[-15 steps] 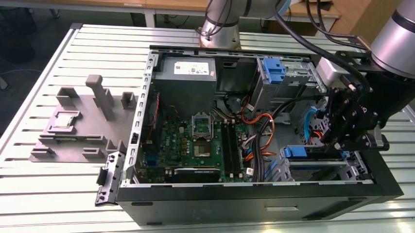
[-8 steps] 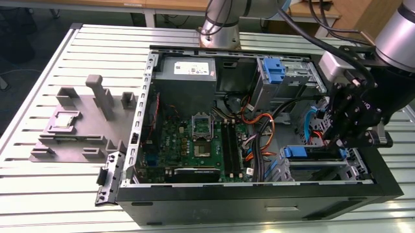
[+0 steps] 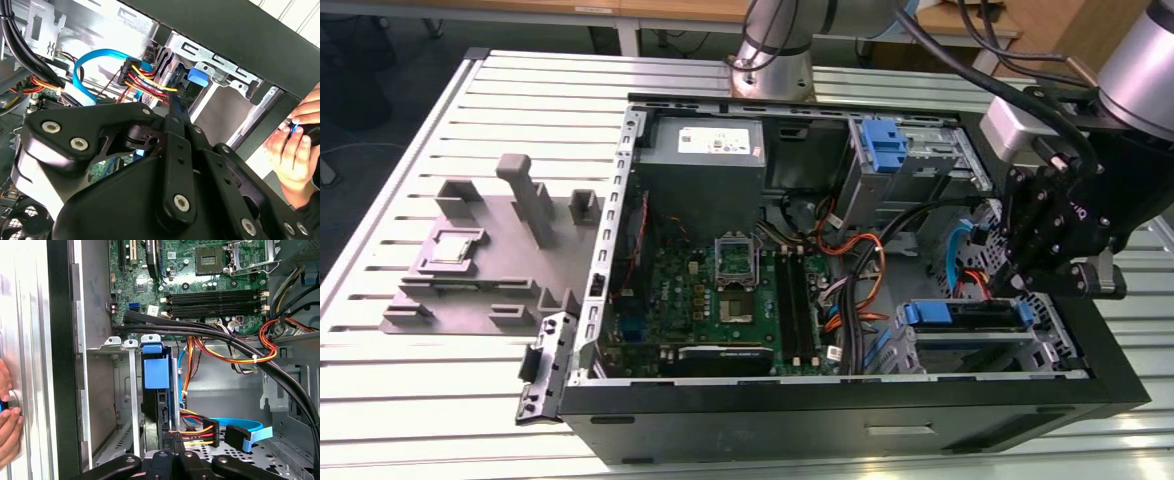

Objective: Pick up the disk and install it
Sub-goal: 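Insert the first disk wire, then insert the second disk wire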

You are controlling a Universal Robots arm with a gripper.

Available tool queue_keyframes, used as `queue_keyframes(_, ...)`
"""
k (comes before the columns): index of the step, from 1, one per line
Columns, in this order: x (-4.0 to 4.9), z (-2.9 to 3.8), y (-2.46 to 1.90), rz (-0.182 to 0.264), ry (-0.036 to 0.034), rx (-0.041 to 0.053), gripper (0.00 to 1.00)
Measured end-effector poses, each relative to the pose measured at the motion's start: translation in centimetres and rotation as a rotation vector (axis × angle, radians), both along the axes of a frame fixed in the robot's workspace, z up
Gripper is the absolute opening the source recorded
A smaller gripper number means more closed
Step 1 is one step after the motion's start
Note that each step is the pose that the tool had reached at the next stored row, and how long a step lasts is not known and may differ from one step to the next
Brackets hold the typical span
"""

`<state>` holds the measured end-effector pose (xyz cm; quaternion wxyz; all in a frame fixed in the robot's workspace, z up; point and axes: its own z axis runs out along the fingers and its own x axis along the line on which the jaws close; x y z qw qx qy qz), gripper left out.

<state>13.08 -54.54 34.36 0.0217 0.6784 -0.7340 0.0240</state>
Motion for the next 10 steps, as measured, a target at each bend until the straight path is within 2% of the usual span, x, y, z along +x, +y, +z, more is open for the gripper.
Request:
queue_keyframes(2,0.0,0.0,0.0,0.0,0.0,0.0003,0.11)
queue_keyframes(4,0.0,0.01,0.0,0.0,0.0,0.0049,0.11)
queue_keyframes(10,0.0,0.01,0.0,0.0,0.0,0.0058,0.11)
